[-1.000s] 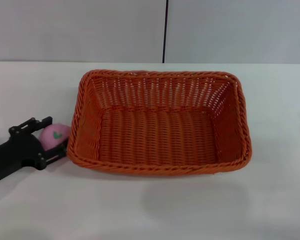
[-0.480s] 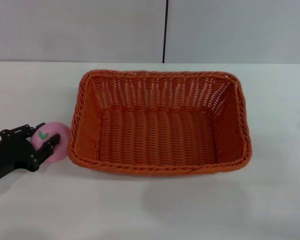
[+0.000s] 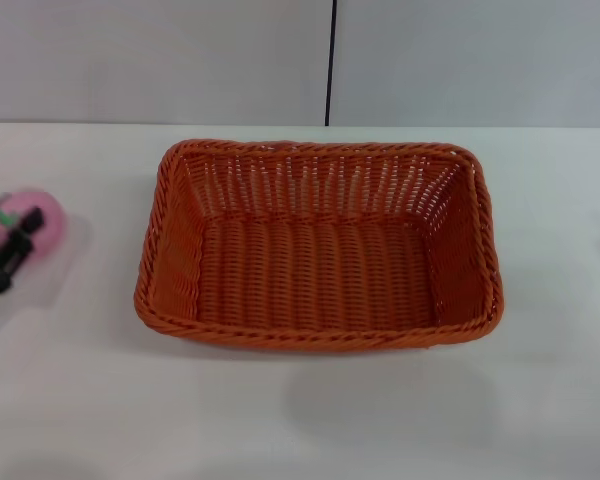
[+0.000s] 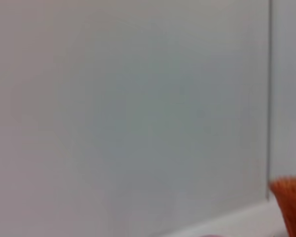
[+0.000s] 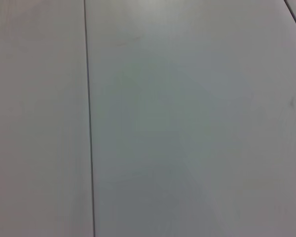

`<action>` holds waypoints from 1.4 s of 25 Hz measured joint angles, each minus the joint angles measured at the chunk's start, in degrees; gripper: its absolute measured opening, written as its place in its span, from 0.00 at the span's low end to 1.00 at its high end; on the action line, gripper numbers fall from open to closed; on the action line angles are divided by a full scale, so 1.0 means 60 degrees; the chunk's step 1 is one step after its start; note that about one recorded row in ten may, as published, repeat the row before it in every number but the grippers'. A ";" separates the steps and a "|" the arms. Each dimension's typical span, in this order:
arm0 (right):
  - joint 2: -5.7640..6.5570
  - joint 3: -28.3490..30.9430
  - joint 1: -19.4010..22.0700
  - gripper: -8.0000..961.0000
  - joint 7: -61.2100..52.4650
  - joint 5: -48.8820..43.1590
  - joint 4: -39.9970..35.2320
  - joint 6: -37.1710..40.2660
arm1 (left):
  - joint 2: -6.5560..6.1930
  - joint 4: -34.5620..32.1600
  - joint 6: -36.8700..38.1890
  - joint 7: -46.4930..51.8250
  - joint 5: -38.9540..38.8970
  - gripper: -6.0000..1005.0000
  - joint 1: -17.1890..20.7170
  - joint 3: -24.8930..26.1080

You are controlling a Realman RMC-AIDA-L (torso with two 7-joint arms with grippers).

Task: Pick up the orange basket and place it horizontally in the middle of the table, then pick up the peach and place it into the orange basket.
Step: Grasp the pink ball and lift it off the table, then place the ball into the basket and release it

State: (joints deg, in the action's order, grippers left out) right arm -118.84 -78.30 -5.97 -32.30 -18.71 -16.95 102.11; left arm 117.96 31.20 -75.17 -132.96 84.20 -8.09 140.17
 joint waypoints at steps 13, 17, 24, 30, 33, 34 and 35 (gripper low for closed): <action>-0.0038 -0.0084 -0.0285 0.59 0.0000 -0.0023 0.0028 0.0063 | 0.0071 -0.0028 -0.2993 0.0078 -0.0019 0.26 -0.0605 0.0833; -0.0065 -0.0094 -0.0295 0.59 -0.0006 -0.0024 0.0048 0.0072 | 0.0097 -0.0509 -0.3298 0.0103 -0.0025 0.23 -0.1250 0.0453; -0.0074 -0.0066 -0.0272 0.59 -0.0038 -0.0012 0.0223 0.0253 | 0.0126 -0.1533 -0.2956 0.0101 -0.0031 0.19 -0.2402 -0.0827; -0.0071 -0.0008 -0.0236 0.59 -0.0043 -0.0004 0.0386 0.0377 | 0.0148 -0.2071 -0.2140 0.0088 -0.0031 0.17 -0.2968 -0.1562; -0.0061 0.0027 -0.0241 0.59 -0.0047 -0.0001 0.0519 0.0457 | 0.0157 -0.2172 -0.1984 0.0094 -0.0030 0.19 -0.3012 -0.1596; -0.0061 0.0027 -0.0241 0.59 -0.0047 -0.0001 0.0519 0.0457 | 0.0157 -0.2172 -0.1984 0.0094 -0.0030 0.20 -0.3012 -0.1596; -0.0058 0.0035 -0.0251 0.59 -0.0048 -0.0001 0.0544 0.0469 | 0.0150 -0.2202 -0.1949 0.0092 -0.0029 0.21 -0.2911 -0.1577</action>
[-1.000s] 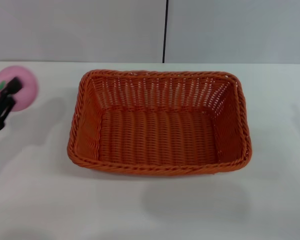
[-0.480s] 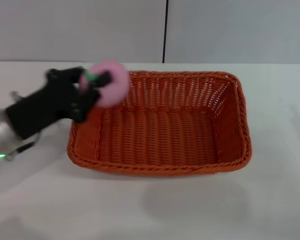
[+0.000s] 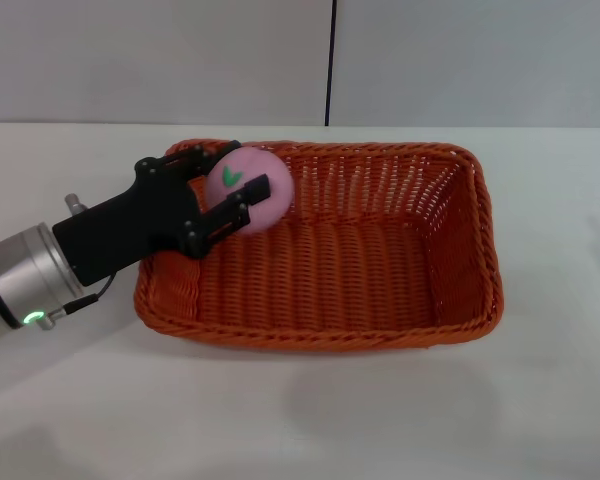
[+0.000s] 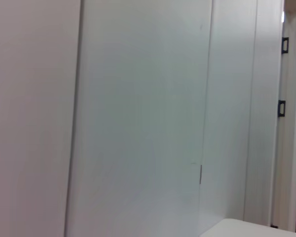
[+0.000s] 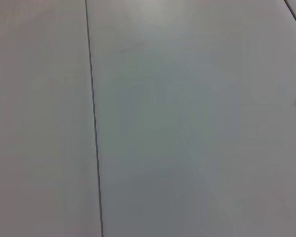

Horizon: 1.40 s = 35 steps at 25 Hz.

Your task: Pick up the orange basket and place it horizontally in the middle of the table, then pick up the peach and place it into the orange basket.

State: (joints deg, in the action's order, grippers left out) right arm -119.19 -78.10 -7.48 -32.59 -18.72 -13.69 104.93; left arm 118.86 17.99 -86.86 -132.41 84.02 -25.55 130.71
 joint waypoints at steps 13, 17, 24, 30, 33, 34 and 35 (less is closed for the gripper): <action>0.0004 0.0833 0.0045 0.59 -0.0015 0.0009 0.0234 0.0008 | -0.0055 0.0070 -0.0010 -0.0090 -0.0485 0.77 0.0921 0.0075; -0.0004 0.1515 0.0061 0.59 -0.0014 0.0013 0.0683 0.0009 | -0.0082 0.0072 0.0074 -0.0293 -0.1295 0.83 0.1373 0.0347; 0.0025 0.3614 0.0002 0.59 0.0180 0.0015 0.1976 -0.0355 | -0.0060 -0.0515 -0.0035 -0.1667 -0.2992 0.83 0.2734 0.2472; 0.0023 0.4166 0.0003 0.59 0.1000 0.0015 0.2182 -0.0565 | -0.0056 -0.1759 -0.0123 -0.2767 -0.4099 0.83 0.3248 0.4092; 0.0016 0.4202 -0.0012 0.59 0.1445 0.0015 0.2197 -0.0727 | -0.0063 -0.1934 -0.0148 -0.3061 -0.4173 0.83 0.3493 0.4380; 0.0006 0.4232 -0.0025 0.59 0.1490 0.0015 0.2200 -0.0791 | -0.0063 -0.1936 -0.0156 -0.3068 -0.4175 0.83 0.3520 0.4395; -0.0004 0.4285 -0.0054 0.59 0.1512 0.0015 0.2204 -0.0868 | -0.0063 -0.1936 -0.0180 -0.3072 -0.4191 0.83 0.3577 0.4442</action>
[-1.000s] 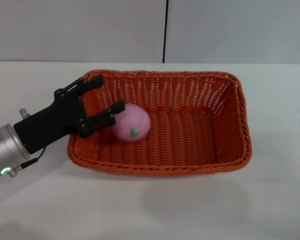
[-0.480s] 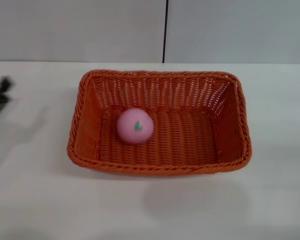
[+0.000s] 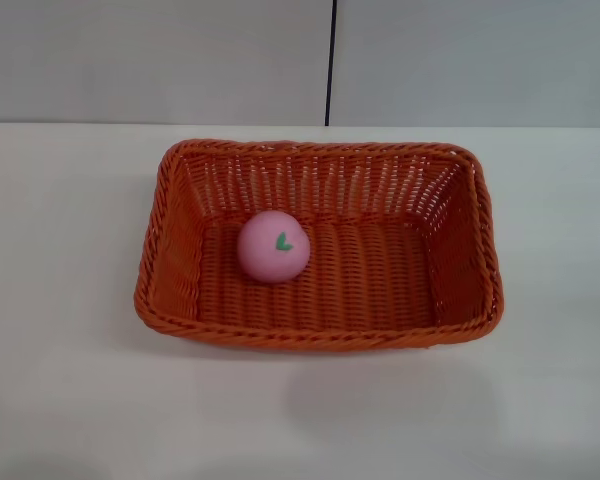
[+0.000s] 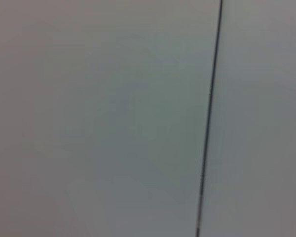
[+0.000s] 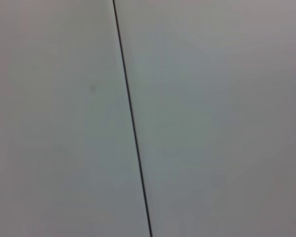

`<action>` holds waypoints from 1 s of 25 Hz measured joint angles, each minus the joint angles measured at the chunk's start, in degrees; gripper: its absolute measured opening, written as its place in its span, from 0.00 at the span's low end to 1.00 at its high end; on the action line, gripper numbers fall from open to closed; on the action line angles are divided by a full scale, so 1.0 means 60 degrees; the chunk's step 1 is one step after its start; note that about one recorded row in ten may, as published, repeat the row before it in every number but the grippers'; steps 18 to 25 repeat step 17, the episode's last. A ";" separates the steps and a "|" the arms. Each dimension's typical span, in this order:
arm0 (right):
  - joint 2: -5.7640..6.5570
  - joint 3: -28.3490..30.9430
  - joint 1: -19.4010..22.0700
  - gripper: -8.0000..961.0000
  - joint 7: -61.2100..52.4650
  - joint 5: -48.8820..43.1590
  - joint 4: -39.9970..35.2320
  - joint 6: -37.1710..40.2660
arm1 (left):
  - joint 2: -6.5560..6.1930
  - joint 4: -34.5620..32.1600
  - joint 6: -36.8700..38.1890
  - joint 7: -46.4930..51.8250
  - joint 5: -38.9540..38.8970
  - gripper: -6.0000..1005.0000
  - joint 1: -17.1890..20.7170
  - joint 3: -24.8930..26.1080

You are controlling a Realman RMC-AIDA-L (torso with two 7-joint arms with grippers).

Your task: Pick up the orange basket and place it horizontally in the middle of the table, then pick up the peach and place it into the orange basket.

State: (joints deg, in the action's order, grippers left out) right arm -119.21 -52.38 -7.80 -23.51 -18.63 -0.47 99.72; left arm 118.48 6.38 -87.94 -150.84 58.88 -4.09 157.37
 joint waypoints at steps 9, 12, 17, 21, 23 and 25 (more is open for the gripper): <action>-0.0028 0.0528 -0.0156 0.59 0.0003 -0.0001 0.0374 -0.0064 | -0.0001 -0.0167 -0.0242 -0.0244 -0.0058 0.83 0.0078 0.0360; -0.0027 0.0551 -0.0163 0.59 0.0003 -0.0001 0.0433 -0.0098 | -0.0002 -0.0167 -0.0307 -0.0294 -0.0065 0.83 0.0026 0.0360; -0.0012 0.0767 -0.0213 0.59 0.0005 -0.0001 0.0416 -0.0113 | 0.0023 -0.0299 -0.0397 -0.0335 -0.0343 0.83 -0.0115 0.0364; -0.0012 0.0767 -0.0213 0.59 0.0005 -0.0001 0.0416 -0.0113 | 0.0023 -0.0299 -0.0397 -0.0335 -0.0343 0.83 -0.0115 0.0364; -0.0012 0.0767 -0.0213 0.59 0.0005 -0.0001 0.0416 -0.0113 | 0.0023 -0.0299 -0.0397 -0.0335 -0.0343 0.83 -0.0115 0.0364; -0.0012 0.0767 -0.0213 0.59 0.0005 -0.0001 0.0416 -0.0113 | 0.0023 -0.0299 -0.0397 -0.0335 -0.0343 0.83 -0.0115 0.0364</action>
